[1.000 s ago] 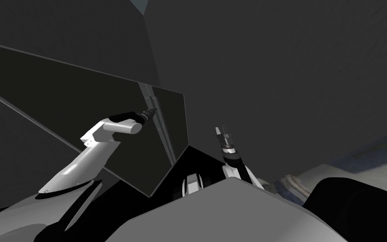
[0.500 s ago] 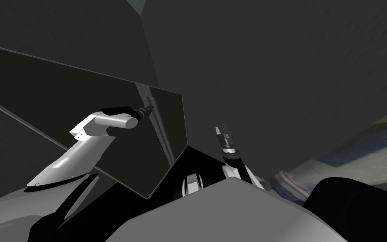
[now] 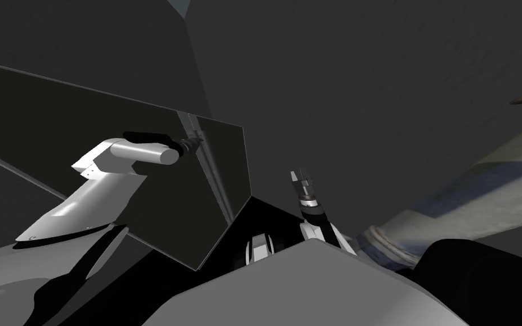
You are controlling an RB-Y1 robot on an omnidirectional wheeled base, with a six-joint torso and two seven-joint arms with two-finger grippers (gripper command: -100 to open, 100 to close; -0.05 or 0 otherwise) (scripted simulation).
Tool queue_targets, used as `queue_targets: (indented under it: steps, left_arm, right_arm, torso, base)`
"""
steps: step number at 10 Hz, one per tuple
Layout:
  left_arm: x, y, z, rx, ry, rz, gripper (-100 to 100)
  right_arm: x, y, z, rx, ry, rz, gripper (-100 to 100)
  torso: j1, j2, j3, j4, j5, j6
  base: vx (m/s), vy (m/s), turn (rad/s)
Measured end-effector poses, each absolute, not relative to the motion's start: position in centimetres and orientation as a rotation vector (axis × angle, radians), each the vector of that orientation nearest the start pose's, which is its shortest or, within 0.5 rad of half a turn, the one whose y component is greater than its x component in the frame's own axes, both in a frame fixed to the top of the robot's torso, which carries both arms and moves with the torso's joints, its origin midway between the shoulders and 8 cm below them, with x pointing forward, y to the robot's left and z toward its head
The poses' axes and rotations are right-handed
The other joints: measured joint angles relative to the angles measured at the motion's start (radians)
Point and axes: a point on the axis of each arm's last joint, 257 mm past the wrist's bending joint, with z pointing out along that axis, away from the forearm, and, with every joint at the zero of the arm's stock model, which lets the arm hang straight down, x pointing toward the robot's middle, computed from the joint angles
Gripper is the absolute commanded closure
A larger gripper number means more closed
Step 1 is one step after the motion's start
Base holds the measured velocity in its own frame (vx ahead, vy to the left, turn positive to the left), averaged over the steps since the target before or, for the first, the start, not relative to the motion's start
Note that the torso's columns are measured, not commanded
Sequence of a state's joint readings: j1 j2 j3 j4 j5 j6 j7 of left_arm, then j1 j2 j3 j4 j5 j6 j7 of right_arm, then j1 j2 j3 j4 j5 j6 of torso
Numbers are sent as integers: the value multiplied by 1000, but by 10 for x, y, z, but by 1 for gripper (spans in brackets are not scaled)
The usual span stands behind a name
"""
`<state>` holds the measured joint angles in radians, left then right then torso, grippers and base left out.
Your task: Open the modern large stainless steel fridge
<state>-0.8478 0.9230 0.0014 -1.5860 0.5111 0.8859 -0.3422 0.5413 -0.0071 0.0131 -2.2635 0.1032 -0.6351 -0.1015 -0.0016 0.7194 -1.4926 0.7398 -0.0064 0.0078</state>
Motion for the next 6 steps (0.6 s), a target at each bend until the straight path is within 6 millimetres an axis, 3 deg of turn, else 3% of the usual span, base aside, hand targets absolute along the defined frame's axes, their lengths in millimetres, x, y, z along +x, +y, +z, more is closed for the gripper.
queue_targets:
  steps: [2,3,5,6]
  left_arm:
    - [634,389,195,-712,1459,-578,-100]
    - [624,397,212,-720,1442,-561,-100]
    - [625,406,218,-739,1450,-542,-100]
    - [619,411,233,-747,1440,-532,-100]
  right_arm:
    - [324,-260,27,557,609,1358,0]
    - [324,-260,27,557,609,1358,0]
    - [324,-260,27,557,609,1358,0]
    - [324,-260,27,557,609,1358,0]
  torso:
    - [2,2,1,2,1,-2]
    - [1,5,5,0,2,-2]
    - [4,6,4,2,2,-2]
    - [2,9,7,2,1,-4]
  base:
    - [-1,-34,-86]
    - [4,-12,-10]
    - [-19,-15,-60]
    - [7,-5,-52]
